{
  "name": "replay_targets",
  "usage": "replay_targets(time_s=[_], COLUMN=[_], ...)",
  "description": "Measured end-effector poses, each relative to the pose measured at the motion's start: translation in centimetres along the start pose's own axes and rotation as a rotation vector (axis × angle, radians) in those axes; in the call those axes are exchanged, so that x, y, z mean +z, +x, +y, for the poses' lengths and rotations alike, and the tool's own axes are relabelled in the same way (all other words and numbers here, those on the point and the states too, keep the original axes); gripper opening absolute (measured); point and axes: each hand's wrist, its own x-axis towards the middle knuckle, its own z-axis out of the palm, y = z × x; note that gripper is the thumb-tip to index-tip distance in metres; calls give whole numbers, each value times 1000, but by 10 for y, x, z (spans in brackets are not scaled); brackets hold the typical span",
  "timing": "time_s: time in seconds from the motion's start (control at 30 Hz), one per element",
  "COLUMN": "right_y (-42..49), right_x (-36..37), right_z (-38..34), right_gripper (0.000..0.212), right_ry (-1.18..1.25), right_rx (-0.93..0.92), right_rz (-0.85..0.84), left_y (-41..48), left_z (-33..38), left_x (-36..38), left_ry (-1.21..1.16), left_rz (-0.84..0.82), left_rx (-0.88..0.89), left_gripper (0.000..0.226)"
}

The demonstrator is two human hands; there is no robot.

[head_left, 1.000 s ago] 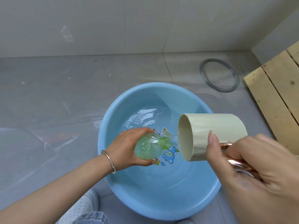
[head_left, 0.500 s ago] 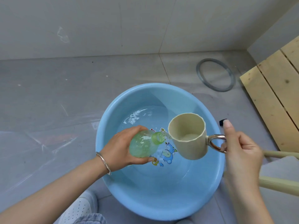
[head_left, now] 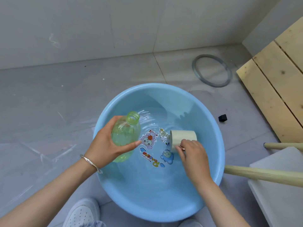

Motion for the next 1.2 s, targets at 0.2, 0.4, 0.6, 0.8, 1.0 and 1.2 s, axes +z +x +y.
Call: replay_targets(time_s=[0.2,0.4,0.6,0.8,1.0,1.2], right_y=[-3,-28,-54,-51,-42,-34], right_x=[28,43,33,12,-11,-53], right_z=[-20,-56,-80,-78,-55,-38], right_gripper=[26,25,23,28,40,47], right_ry=[10,242,392,772,1120,1195], right_rx=[-85,-233,-309,97,520,585], right_rz=[-35,-174,-301,-385,-293,-47], left_y=[1,6,10,11,11,8], left_z=[-1,4,8,7,3,2], left_x=[0,-5,-10,-11,-10,-7], left_ry=[1,4,-18,-33,-31,34], left_rz=[5,34,68,65,69,25], left_rx=[14,40,50,55,46,64], left_gripper=[65,59,61,65,65,63])
